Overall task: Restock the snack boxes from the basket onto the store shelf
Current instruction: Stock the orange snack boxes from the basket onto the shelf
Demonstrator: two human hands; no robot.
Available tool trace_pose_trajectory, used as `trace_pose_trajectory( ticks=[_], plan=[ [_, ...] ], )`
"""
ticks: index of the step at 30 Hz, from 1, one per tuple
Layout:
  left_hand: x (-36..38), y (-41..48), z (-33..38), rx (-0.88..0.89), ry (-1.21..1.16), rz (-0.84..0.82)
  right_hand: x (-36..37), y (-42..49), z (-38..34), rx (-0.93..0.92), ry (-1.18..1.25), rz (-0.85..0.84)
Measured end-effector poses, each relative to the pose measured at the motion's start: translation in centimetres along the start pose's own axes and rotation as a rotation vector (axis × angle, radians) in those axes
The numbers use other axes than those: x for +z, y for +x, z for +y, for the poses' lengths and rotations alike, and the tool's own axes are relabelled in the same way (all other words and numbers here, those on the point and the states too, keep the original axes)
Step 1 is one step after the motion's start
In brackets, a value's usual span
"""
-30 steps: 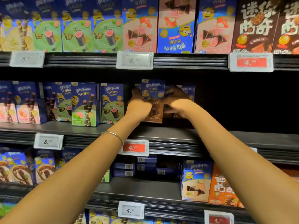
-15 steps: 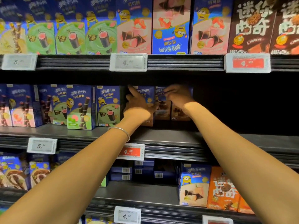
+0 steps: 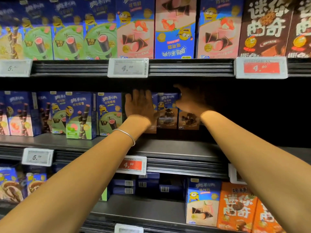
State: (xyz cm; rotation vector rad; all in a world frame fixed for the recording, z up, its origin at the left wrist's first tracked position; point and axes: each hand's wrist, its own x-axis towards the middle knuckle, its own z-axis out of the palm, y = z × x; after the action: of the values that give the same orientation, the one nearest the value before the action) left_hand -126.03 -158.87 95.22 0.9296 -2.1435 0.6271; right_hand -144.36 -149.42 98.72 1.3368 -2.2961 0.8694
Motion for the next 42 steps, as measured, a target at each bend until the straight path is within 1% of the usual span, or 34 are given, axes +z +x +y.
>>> trace_pose_trajectory(
  ticks=[4,10,20,24,26,28,30,31,32,33,35,36,38,40,42],
  plan=[
    [0.1,0.5,-0.3,-0.005,0.031,-0.013,0.8,0.3,0.0,0.008,-0.011,-0.045],
    [0.2,0.6,-0.5,-0.022,0.043,-0.011,0.6,-0.2,0.0,-0.037,-0.068,-0.023],
    [0.1,0.8,-0.5,-0.001,0.028,-0.003,0.7,-0.2,-0.1,-0.03,-0.115,0.002],
    [0.5,0.9,-0.1,0.012,-0.004,0.016,0.6,-0.3,-0.2,-0.025,-0.072,-0.007],
    [0.8,0.9,0.0,0.017,-0.017,0.014,0.6,-0.4,0.2,0.004,-0.009,0.028],
    [0.8,0.7,0.0,0.015,-0.033,0.005,0.3,-0.4,0.6,0.076,-0.005,0.147],
    [0.7,0.4,0.0,0.009,-0.095,0.02,0.1,-0.2,1.2,0.201,-0.014,0.273],
    [0.6,0.3,0.1,0.007,-0.144,0.032,0.0,-0.1,1.5,0.305,0.036,0.288],
    [0.4,0.2,0.3,0.007,-0.19,0.036,-0.1,-0.1,2.0,0.418,0.158,0.27],
    [0.3,0.1,0.4,0.012,-0.223,0.029,0.0,-0.3,2.3,0.512,0.346,0.235],
    [0.1,0.0,0.7,0.031,-0.263,-0.009,0.0,-1.3,2.4,0.607,0.735,0.151],
    [0.1,0.0,0.8,0.036,-0.273,-0.027,0.0,-1.8,2.3,0.615,0.842,0.134],
    [0.1,0.1,0.8,0.037,-0.278,-0.051,-0.1,-2.5,2.5,0.583,0.912,0.152],
    [0.0,0.0,0.7,0.025,-0.294,-0.062,-0.3,-3.1,2.5,0.581,0.965,0.131],
    [-0.1,0.0,0.5,0.003,-0.372,-0.06,-0.8,-3.7,2.4,0.594,0.974,0.125]
  ],
)
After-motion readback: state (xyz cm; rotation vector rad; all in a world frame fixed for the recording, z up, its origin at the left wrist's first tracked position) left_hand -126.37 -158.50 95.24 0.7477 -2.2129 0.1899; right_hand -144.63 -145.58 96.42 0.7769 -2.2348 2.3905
